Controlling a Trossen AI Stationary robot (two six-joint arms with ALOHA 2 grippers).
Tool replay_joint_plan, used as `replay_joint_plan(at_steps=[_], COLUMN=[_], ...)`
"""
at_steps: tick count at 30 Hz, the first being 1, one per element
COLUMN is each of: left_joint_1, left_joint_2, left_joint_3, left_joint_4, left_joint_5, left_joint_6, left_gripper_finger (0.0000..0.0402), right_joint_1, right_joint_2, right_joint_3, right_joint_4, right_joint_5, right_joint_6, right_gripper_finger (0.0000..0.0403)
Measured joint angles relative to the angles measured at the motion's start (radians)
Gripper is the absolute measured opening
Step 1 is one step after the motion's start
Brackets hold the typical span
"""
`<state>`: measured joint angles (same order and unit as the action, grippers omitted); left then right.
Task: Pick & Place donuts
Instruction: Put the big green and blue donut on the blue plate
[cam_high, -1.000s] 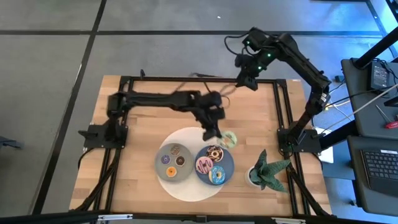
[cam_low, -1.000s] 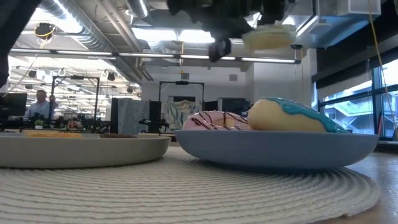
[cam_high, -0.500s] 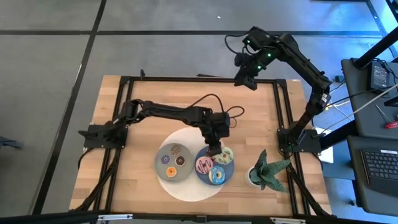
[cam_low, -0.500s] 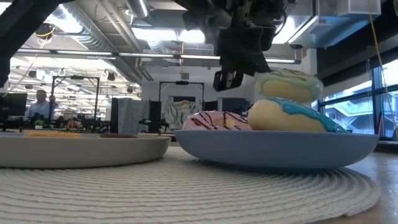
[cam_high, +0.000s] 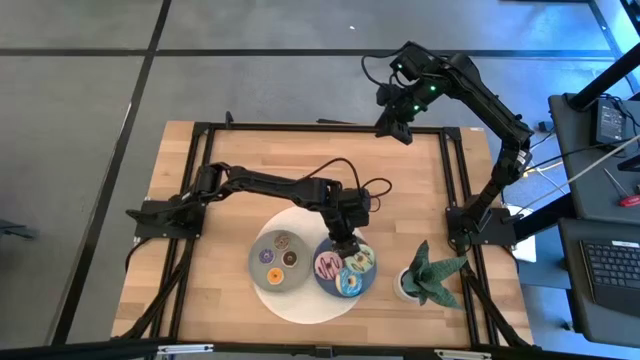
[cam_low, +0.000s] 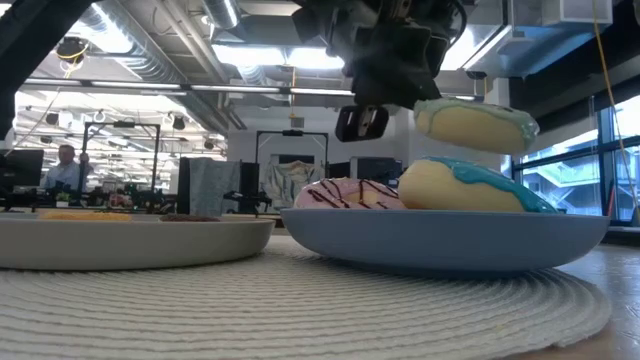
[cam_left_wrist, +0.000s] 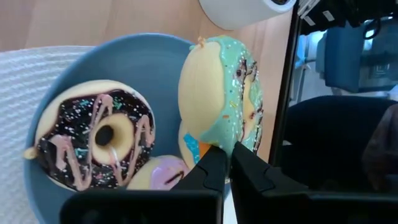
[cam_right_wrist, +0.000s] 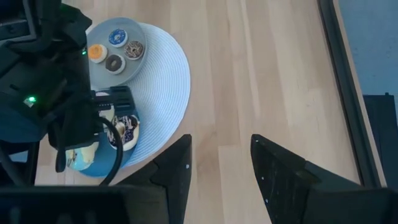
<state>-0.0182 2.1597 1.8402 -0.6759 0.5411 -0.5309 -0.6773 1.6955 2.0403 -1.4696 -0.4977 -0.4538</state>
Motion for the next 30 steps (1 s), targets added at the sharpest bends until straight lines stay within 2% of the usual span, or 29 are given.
replay_joint_plan(at_steps=[12,24,30], left_joint_1=[-0.014,-0.010,-0.010], left_joint_2=[0.072,0.072,0.072], left_joint_3=[-0.001,-0.001,-0.001], left_joint_4=[0.082,0.102,0.101], left_joint_5=[0.026,0.018,0.026], left_joint_6=[-0.089,-0.122,-0.163], left_gripper_finger=[0.0004,0.0023,0.0017], right_joint_1=[0.000,0.000,0.000], right_joint_2=[0.000,0.000,0.000], right_joint_3=[0.000,0.000,0.000], right_joint_4=[0.026,0.031,0.031], right_joint_5=[0.000,0.007,0.008], right_joint_6=[0.000,-0.001,-0.004], right_gripper_finger=[0.0165,0.0165,0.0165])
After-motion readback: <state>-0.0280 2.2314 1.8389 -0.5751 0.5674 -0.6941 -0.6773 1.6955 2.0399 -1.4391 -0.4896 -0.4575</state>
